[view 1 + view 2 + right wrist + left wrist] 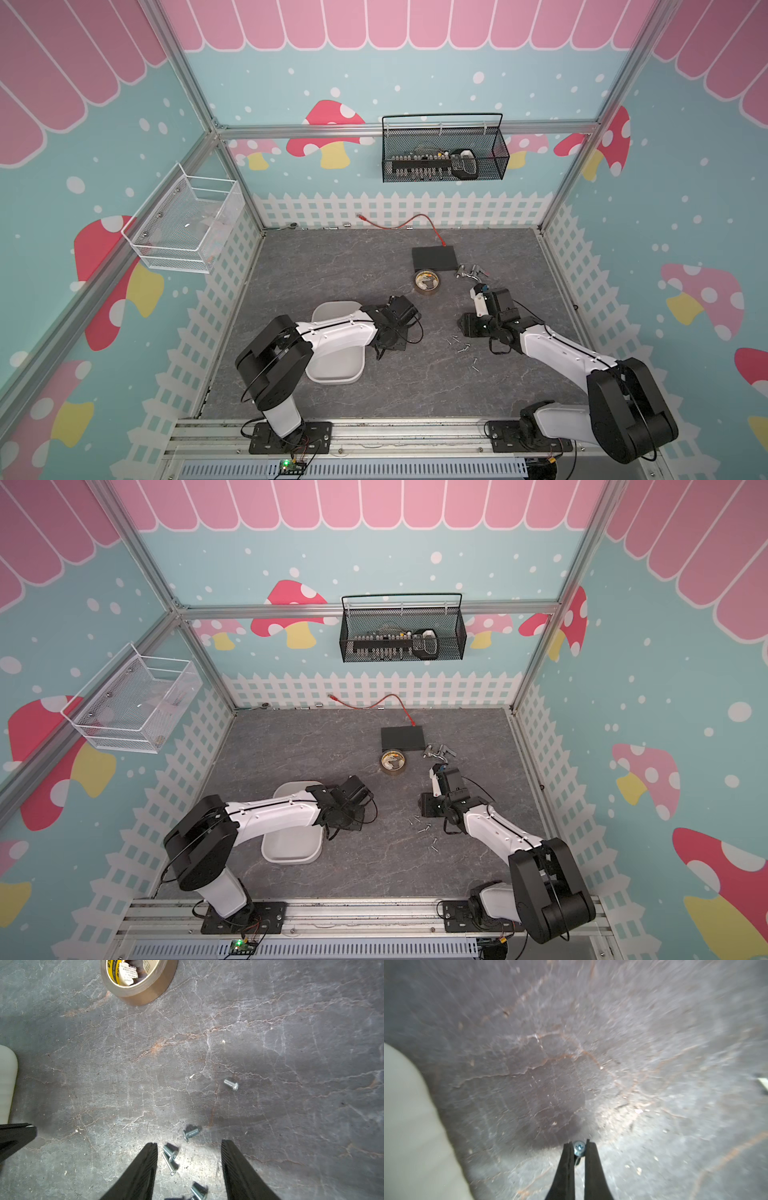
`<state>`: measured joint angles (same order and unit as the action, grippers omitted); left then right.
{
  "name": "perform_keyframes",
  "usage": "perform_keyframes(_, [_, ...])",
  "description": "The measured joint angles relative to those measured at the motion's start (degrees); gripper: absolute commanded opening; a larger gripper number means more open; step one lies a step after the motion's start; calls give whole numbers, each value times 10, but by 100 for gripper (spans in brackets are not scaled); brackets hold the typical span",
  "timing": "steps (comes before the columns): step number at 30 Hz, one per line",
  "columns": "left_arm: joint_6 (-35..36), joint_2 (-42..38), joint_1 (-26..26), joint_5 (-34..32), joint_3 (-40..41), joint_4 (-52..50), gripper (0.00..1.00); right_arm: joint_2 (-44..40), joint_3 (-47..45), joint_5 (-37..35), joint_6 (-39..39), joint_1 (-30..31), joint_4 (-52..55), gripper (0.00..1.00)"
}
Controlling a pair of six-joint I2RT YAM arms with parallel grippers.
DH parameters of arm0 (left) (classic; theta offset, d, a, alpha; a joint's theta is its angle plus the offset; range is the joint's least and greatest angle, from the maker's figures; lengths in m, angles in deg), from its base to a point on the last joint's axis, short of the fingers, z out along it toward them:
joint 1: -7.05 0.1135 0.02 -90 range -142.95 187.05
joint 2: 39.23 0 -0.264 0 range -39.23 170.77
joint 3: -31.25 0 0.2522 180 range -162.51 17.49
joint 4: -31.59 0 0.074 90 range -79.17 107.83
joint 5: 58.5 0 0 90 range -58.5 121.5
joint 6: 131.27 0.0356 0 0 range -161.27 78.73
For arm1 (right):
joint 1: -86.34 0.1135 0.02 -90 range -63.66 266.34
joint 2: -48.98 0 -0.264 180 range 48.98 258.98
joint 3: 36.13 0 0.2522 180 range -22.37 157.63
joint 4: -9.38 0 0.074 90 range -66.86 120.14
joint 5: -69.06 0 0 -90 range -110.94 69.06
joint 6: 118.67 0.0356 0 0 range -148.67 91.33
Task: Put the screws on the desktop into the storage box
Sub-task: Pick up the screw from the center of the board, then place the screw in the storage box.
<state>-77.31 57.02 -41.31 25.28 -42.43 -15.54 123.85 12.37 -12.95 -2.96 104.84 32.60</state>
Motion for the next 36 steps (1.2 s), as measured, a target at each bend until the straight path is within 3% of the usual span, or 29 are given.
perform_keyframes(8, [3, -134, 17, -18, -2, -29, 0, 0, 0, 0, 0, 0, 0, 55])
perform_keyframes(14, [5, -259, 120, -26, 52, -50, 0, -3, 0, 0, 0, 0, 0, 55])
perform_keyframes(19, [9, -268, 172, -27, 94, -67, 2, -20, 0, 0, 0, 0, 0, 55])
perform_keyframes(22, [17, -237, 173, -24, 98, -69, 39, -22, 0, 0, 0, 0, 7, 55])
perform_keyframes(25, [22, -215, 173, -24, 98, -69, 67, -25, 1, -2, 0, 2, 15, 55])
perform_keyframes(27, [25, -214, 174, -25, 98, -69, 72, -25, 4, -4, 1, 6, 25, 54])
perform_keyframes(36, [50, -306, 175, 5, 116, -37, 72, 9, 50, -23, 0, 22, 73, 49])
